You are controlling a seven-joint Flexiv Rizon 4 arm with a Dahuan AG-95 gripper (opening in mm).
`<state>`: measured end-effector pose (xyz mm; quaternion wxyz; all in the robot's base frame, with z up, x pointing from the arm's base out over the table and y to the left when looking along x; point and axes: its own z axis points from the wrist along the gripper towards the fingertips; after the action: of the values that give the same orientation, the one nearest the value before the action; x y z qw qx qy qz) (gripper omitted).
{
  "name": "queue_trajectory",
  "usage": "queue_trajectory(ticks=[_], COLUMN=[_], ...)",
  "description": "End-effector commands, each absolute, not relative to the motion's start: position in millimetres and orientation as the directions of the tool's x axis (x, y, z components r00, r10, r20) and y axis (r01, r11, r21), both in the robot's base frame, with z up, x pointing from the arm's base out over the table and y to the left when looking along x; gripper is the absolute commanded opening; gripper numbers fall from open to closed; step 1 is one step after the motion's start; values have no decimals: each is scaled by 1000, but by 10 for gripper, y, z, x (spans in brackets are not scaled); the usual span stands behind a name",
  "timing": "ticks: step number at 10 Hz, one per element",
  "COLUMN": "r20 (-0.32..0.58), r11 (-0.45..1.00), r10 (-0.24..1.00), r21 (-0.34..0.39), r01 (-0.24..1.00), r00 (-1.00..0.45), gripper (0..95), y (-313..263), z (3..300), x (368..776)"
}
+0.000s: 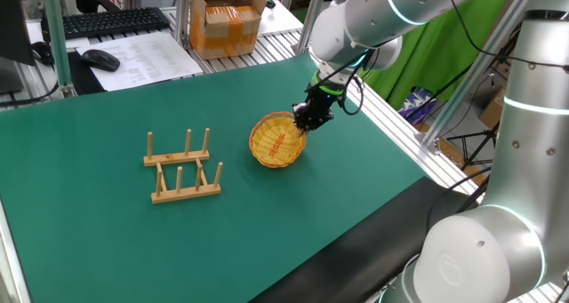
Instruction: Put the dish on the dish rack
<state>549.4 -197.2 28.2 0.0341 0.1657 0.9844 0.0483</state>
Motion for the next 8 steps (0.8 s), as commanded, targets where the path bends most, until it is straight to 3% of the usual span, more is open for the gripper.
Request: queue_trajectory(ticks=[1, 8], r20=[-53, 40], r11=[947, 958], r10=[316, 287], r21=[69, 4], r01=[313, 288], r00=[-947, -957], gripper=[0, 0], y=[-1916, -1766], z=[366, 761], x=[5450, 5586])
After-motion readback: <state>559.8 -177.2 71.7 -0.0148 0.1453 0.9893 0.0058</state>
